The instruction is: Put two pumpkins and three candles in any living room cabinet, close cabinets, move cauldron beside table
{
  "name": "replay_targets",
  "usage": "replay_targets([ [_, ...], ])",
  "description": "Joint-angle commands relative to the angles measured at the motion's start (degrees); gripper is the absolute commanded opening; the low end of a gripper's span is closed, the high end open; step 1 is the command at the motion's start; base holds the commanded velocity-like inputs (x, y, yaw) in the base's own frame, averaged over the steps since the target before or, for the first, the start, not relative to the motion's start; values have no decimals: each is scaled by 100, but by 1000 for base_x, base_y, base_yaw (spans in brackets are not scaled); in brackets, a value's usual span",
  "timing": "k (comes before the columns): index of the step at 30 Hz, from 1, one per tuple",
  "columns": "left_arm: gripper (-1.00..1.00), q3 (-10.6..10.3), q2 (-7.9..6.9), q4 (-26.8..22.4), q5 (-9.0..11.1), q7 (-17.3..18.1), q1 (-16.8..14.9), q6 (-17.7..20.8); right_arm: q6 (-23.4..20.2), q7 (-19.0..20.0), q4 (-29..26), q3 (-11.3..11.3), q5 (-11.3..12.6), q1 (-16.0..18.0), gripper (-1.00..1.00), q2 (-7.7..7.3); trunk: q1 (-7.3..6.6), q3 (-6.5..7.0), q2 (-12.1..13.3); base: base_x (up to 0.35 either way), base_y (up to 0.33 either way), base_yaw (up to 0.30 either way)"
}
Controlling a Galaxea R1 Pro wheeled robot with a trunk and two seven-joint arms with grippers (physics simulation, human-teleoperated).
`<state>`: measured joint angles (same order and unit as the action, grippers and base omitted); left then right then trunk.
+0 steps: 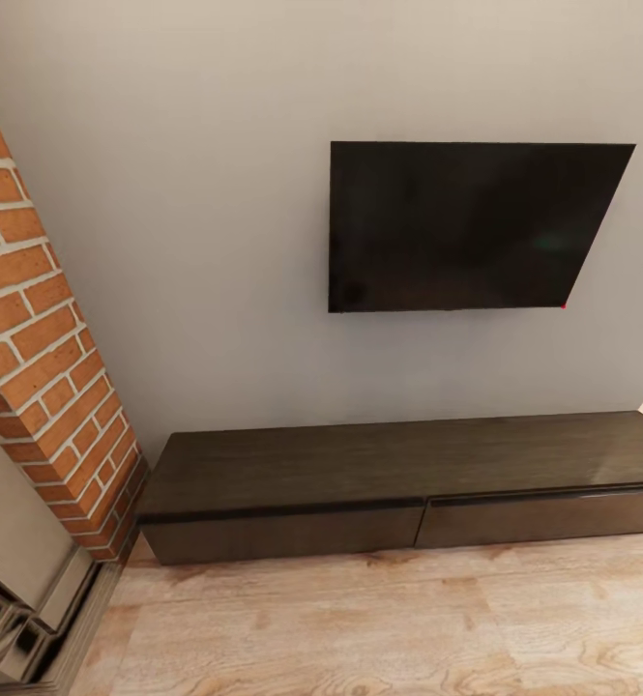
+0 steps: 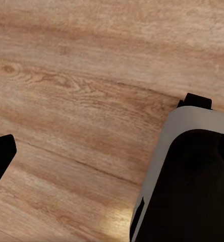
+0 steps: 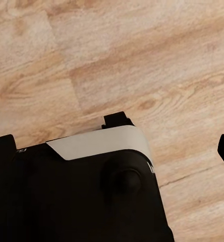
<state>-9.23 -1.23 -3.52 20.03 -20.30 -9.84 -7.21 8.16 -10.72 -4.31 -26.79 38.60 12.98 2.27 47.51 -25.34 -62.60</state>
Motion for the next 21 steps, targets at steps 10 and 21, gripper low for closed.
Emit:
replay_targets([
  [10,100,0,-7,5,9,0,0,23,10,0,0,-11,-6,-3,100,11,-220,180,401,0,0,0],
  [21,100,0,-199,155,9,920,56,68,1,28,263,-23,-15,-10,100,57,-461,377,842,0,0,0],
])
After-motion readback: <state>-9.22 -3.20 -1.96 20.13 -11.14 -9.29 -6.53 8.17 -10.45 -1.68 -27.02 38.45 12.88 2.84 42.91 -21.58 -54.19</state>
